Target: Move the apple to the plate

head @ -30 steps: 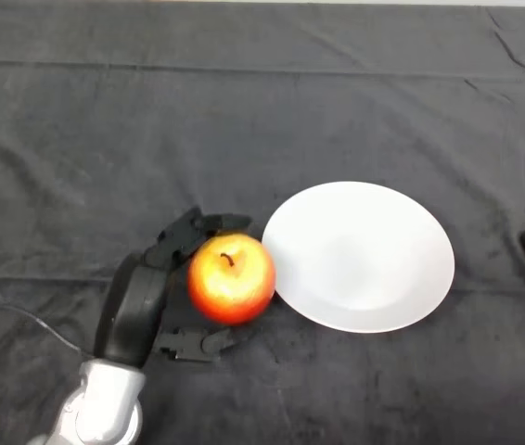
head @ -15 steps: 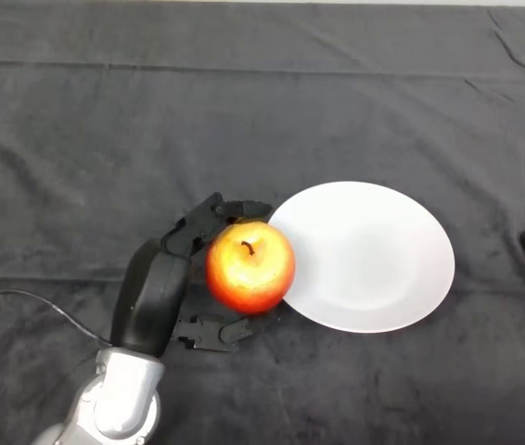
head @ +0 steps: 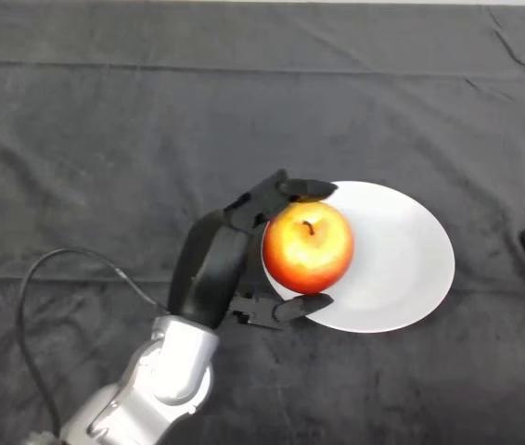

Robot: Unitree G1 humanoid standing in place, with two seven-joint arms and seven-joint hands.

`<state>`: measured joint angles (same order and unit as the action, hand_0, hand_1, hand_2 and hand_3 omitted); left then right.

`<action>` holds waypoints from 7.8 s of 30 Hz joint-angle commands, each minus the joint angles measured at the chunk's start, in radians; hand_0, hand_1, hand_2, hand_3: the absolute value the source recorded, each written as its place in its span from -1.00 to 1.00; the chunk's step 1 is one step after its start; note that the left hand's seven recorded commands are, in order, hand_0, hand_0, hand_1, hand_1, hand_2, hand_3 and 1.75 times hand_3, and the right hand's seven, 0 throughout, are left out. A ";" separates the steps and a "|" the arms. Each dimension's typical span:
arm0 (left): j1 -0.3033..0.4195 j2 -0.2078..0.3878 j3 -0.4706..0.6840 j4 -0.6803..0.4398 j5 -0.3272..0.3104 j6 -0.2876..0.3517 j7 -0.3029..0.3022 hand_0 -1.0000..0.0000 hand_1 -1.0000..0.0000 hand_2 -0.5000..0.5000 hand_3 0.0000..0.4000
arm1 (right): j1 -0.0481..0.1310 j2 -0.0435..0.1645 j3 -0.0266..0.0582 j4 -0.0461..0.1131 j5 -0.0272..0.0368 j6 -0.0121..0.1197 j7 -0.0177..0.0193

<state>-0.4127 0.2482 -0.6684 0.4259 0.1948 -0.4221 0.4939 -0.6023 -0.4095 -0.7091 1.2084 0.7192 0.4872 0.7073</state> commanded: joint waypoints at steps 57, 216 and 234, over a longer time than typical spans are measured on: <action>-0.208 0.004 -0.268 0.170 -0.106 0.004 0.073 1.00 1.00 0.00 -1.00 | -0.013 -0.027 0.0014 -0.006 -0.0029 0.005 -0.0025; 0.254 0.524 1.279 0.737 -0.692 -0.548 -0.541 1.00 1.00 0.00 -1.00 | -0.020 -0.033 -0.0015 0.012 -0.0064 0.004 0.0074; 0.247 0.521 1.300 0.747 -0.674 -0.546 -0.550 1.00 1.00 0.00 -1.00 | -0.020 -0.033 -0.0019 0.012 -0.0072 0.003 0.0080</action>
<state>-0.1364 0.7275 0.6048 1.1425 -0.4931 -0.9494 -0.0455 -0.6024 -0.4094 -0.7084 1.2117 0.7190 0.4874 0.7039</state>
